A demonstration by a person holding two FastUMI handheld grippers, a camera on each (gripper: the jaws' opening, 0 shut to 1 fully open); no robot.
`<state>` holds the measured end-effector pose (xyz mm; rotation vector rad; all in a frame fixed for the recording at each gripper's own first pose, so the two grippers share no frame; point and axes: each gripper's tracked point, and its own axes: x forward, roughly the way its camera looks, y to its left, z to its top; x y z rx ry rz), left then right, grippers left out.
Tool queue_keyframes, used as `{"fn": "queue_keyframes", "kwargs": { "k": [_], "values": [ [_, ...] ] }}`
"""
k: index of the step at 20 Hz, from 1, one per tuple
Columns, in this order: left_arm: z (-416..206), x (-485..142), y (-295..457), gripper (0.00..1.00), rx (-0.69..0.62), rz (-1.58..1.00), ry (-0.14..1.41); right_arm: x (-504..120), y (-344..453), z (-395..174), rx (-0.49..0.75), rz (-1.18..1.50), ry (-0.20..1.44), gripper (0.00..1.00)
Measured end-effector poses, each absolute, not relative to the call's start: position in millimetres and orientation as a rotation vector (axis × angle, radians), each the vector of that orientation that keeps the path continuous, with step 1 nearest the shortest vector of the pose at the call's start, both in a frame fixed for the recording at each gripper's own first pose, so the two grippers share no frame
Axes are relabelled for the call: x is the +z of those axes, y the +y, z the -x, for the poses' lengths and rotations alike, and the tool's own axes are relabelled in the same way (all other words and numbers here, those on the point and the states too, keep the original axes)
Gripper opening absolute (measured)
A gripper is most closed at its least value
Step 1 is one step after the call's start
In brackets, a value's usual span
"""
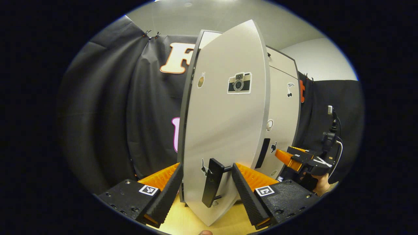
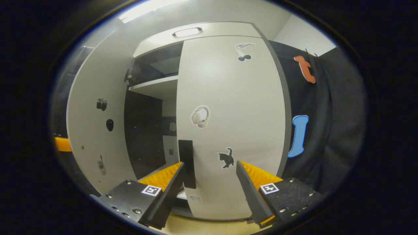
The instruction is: Grab one shoe with the right hand and put it into the shoe cabinet, grab the other shoe with the left hand and put it into the shoe cabinet; then close the right door with the right hand and the left door with the left hand.
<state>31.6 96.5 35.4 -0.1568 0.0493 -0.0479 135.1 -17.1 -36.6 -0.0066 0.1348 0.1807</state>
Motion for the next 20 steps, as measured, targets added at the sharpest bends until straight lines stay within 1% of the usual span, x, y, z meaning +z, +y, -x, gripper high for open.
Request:
{"fn": "queue_keyframes", "kwargs": {
  "k": [2, 3, 4, 6, 7, 8, 10, 11, 13, 14, 15, 18, 19, 20],
  "values": [
    [-40, 35, 85, 0.93, -0.077, 0.176, 0.049, -35, -30, -132, 0.158, 0.009, 0.135, 0.94],
    [-45, 35, 79, 0.93, -0.095, 0.186, 0.048, -34, -37, -130, 0.147, 0.009, 0.135, 0.91],
    [-50, 35, 71, 0.93, -0.113, 0.196, 0.048, -34, -43, -128, 0.135, 0.009, 0.135, 0.91],
    [-63, 34, 58, 0.87, -0.136, 0.216, 0.048, -32, -56, -125, 0.11, 0.012, 0.134, 0.91],
    [-70, 33, 54, 0.87, -0.135, 0.214, 0.046, -32, -63, -124, 0.097, 0.014, 0.135, 0.94],
    [-77, 32, 50, 0.93, -0.142, 0.211, 0.043, -31, -70, -123, 0.082, 0.015, 0.134, 0.94],
    [-90, 29, 36, 0.94, -0.163, 0.209, 0.05, -31, -84, -120, 0.057, 0.017, 0.134, 0.94],
    [-98, 28, 30, 0.99, -0.166, 0.203, 0.05, -29, -89, -119, 0.048, 0.019, 0.131, 0.94],
    [-112, 29, 21, 0.97, -0.168, 0.186, 0.043, -27, -100, -116, 0.031, 0.021, 0.129, 0.94],
    [-118, 29, 19, 0.99, -0.162, 0.18, 0.041, -25, -104, -114, 0.026, 0.019, 0.128, 0.94],
    [-123, 30, 17, 0.99, -0.161, 0.177, 0.038, -23, -106, -112, 0.024, 0.016, 0.125, 0.91],
    [-132, 28, 14, 0.99, -0.163, 0.185, 0.037, -18, -109, -107, 0.025, 0.007, 0.12, 0.92],
    [-135, 28, 13, 0.98, -0.162, 0.195, 0.039, -16, -109, -106, 0.029, 0.006, 0.118, 0.92],
    [-137, 27, 11, 0.99, -0.162, 0.2, 0.038, -16, -109, -105, 0.031, 0.006, 0.116, 0.92]
  ]
}}
